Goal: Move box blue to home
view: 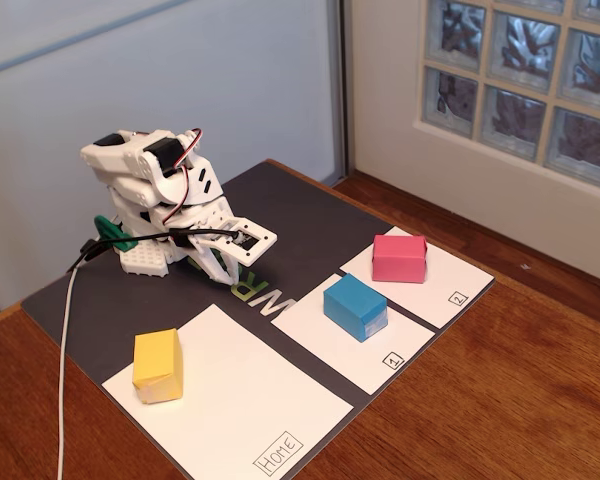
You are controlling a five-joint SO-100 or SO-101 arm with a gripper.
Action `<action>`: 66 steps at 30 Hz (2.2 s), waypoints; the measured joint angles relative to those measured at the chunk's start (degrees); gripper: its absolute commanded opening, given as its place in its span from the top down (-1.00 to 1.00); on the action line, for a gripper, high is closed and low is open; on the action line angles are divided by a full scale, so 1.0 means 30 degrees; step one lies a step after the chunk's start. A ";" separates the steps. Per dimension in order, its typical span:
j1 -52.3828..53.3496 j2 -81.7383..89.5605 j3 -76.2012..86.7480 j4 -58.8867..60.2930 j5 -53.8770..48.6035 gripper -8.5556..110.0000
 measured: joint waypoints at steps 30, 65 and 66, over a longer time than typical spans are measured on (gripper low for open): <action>0.0000 0.0000 0.0000 0.0000 0.0000 0.86; -0.1406 -0.1494 -0.2871 -0.0820 0.3076 0.86; -0.1611 -0.2520 -0.3633 -0.1260 0.3340 0.86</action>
